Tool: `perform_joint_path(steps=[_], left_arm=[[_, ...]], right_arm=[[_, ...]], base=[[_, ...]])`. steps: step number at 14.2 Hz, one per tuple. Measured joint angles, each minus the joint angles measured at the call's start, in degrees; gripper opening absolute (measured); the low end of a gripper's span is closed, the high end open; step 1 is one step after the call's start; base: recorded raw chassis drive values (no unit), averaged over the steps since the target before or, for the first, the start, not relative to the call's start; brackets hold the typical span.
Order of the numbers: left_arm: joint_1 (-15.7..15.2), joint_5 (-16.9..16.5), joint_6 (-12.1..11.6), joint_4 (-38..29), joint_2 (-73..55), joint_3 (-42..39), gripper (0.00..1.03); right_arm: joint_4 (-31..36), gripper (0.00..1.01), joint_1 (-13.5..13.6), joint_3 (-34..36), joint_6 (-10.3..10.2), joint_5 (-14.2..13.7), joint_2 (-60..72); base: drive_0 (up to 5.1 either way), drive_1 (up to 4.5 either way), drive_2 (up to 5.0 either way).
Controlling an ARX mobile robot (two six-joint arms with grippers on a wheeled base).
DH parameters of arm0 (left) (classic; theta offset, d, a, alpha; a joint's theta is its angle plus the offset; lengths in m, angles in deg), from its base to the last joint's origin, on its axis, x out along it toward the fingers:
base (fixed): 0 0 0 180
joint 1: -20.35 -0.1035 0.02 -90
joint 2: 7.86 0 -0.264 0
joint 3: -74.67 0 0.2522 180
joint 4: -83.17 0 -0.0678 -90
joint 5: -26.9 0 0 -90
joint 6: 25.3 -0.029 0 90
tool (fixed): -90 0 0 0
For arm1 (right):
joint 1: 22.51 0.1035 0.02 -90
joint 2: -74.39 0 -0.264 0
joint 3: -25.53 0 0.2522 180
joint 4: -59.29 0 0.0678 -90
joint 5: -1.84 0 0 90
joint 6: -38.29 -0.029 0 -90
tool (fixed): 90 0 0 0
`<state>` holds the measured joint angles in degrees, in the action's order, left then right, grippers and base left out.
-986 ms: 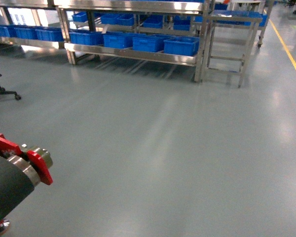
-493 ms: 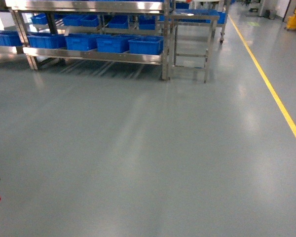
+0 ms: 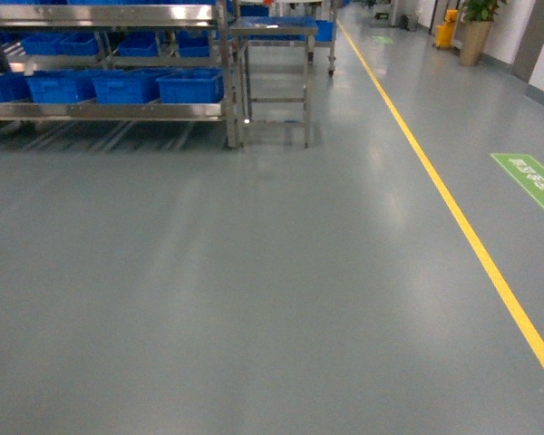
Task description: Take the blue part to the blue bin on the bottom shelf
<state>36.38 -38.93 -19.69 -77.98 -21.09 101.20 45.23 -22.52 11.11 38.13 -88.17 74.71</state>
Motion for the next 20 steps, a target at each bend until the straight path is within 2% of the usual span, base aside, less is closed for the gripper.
perform_joint_path(steps=[3,20], left_arm=[[0.02,-0.2,0.0,0.0,-0.04,0.0,0.43],[0.0,0.04,0.02,0.11,-0.09,0.0,0.43]], right_arm=[[0.04,0.98,-0.07,0.0,0.0,-0.07,0.0],[0.09,0.98,0.0,0.0,0.0,0.0,0.0]], base=[[-0.8,-0.79,-0.8],[0.1,4.35,-4.2]])
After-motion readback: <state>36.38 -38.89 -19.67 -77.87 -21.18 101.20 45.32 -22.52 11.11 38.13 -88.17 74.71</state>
